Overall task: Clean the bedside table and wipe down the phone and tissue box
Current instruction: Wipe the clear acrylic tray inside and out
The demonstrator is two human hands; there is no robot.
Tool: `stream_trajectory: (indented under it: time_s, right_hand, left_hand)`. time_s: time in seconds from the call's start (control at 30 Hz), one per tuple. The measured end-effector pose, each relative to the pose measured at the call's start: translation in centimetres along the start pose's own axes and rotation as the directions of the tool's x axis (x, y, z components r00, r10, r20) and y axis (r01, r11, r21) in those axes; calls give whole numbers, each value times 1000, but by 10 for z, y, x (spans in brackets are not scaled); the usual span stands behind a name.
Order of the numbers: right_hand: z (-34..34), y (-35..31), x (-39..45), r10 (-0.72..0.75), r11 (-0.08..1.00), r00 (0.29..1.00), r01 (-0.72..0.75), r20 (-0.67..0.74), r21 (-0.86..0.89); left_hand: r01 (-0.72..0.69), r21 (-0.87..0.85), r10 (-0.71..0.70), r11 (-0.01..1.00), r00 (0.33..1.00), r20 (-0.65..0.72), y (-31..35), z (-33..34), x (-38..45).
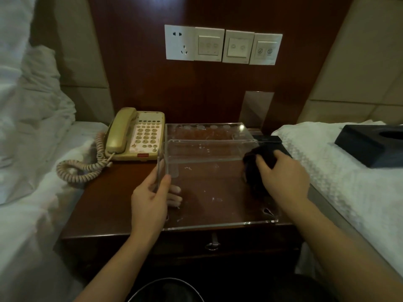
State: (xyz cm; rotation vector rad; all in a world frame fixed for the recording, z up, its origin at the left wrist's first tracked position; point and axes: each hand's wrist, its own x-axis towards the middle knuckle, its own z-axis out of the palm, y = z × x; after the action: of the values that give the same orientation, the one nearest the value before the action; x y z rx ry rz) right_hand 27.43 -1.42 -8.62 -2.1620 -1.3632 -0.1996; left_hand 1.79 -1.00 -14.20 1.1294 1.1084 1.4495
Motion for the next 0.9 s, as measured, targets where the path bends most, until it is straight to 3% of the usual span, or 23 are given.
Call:
stream_trajectory:
  time_s: [0.13, 0.33, 0.53, 0.77, 0.9]
  right_hand:
    - [2, -3, 4, 24, 994, 1000, -25, 8, 102]
    - [-3, 15, -39, 46, 997, 996, -51, 82, 54]
    - [-14, 21, -40, -40, 999, 980, 45, 195, -18]
    - [-3, -6, 6, -42, 993, 996, 32, 77, 116]
    - [-3, 1, -11, -36, 986, 993, 17, 112, 167]
  left_hand:
    - [-10, -3, 10, 1000, 1000, -29, -2, 3, -1]
    - [-15, 0, 15, 1000, 996, -91, -4, 7, 0]
    - [-22, 8, 22, 1000, 998, -63, -3, 6, -2]
    - [-62, 51, 66, 997, 995, -79, 0, 5, -6]
    - [-38, 38, 41, 999, 995, -93, 0, 7, -4]
